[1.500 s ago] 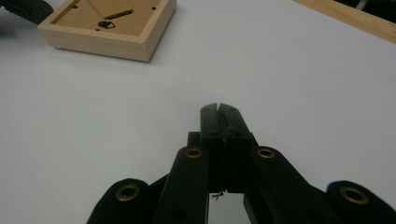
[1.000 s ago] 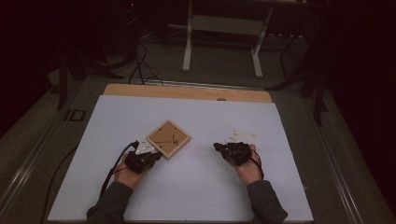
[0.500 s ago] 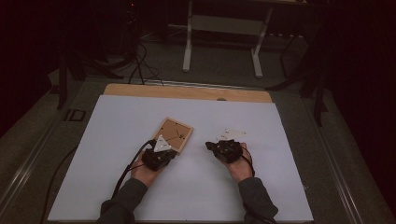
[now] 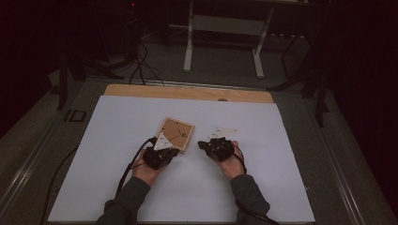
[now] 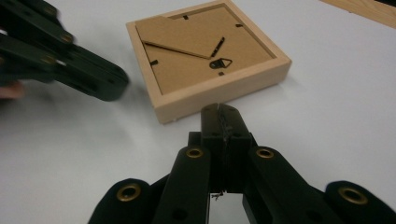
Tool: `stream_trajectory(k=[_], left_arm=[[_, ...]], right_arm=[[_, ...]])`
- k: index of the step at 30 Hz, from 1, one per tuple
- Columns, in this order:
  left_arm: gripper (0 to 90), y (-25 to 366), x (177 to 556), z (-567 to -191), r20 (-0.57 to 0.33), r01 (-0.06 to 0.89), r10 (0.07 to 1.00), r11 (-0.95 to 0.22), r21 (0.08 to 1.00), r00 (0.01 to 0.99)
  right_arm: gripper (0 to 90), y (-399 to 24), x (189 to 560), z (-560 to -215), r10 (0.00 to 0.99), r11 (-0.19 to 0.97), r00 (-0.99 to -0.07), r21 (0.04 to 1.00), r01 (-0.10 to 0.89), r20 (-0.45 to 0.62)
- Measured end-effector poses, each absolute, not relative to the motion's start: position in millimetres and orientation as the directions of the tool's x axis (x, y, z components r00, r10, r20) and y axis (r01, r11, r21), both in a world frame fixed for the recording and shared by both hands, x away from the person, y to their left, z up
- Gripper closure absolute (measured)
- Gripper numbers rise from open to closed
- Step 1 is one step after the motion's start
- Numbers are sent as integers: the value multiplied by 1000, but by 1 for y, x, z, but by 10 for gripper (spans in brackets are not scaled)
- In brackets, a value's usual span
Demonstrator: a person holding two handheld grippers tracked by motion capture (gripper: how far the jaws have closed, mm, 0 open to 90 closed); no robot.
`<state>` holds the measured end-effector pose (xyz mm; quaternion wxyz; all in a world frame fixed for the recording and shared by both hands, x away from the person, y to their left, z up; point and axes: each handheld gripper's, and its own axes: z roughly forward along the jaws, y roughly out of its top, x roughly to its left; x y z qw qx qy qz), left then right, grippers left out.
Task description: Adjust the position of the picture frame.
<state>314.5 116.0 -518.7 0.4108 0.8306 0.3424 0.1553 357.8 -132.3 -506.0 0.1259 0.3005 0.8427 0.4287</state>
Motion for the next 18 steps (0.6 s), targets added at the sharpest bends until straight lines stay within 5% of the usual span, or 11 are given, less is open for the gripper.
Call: stream_trajectory(k=[18], left_arm=[[872, 172, 290, -514, -30, 445, 762, -346, 826, 647]], right_arm=[[895, -98, 363, -507, 589, 455, -806, 801, 389, 57]])
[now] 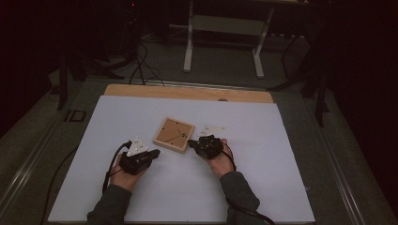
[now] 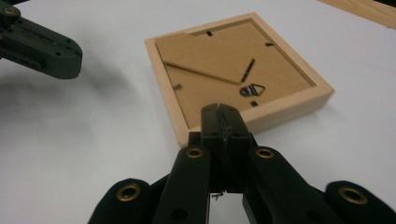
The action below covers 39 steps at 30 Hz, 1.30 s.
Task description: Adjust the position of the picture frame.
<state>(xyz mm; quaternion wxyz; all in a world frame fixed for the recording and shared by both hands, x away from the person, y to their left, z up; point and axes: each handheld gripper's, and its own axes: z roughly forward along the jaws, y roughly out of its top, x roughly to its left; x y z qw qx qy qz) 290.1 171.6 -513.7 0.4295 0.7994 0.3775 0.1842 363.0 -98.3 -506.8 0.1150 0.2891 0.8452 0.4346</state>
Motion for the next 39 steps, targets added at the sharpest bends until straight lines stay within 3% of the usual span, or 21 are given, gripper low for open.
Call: stream_trajectory(k=[19, 39], left_arm=[[732, 183, 293, -518, -64, 463, 783, -297, 835, 618], [658, 182, 294, -519, -66, 461, 787, -288, 840, 613]], right_arm=[[898, -64, 369, -518, 588, 497, -807, 768, 405, 45], [898, -70, 370, -514, 559, 537, -828, 737, 411, 54]])
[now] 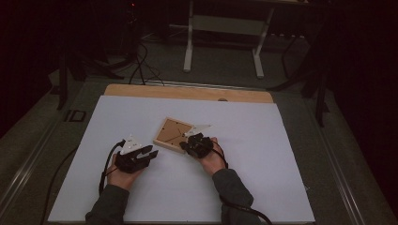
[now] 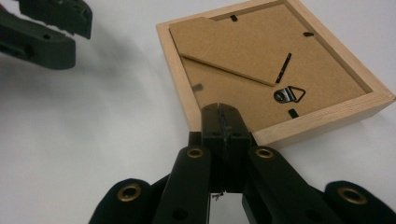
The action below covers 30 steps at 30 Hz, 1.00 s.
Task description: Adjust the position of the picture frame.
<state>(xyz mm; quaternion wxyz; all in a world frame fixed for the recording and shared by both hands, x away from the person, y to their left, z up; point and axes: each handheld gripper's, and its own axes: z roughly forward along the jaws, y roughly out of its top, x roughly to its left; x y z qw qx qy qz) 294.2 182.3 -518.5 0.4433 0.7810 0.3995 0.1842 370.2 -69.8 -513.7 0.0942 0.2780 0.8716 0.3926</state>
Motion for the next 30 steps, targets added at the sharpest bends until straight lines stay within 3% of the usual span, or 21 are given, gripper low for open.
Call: stream_trajectory(k=[30], left_arm=[[651, 184, 297, -520, -65, 467, 803, -276, 840, 592]], right_arm=[[900, -65, 372, -505, 553, 632, -833, 647, 427, 10]])
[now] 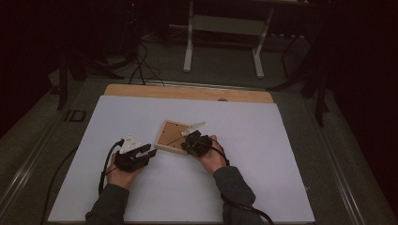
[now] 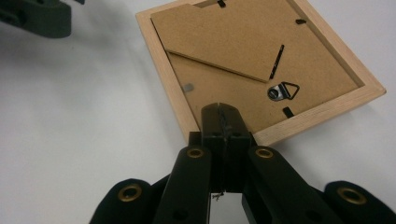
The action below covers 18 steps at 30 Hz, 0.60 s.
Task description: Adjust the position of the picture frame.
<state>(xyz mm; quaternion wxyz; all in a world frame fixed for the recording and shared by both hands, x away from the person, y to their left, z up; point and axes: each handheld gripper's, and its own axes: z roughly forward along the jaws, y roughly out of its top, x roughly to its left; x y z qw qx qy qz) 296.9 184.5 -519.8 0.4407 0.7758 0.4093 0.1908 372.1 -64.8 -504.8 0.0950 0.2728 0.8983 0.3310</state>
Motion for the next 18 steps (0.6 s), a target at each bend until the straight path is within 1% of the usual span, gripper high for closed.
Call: stream_trajectory(k=[18], left_arm=[[664, 182, 298, -521, -73, 466, 801, -268, 843, 594]], right_arm=[[900, -94, 357, -503, 525, 649, -851, 633, 422, 29]])
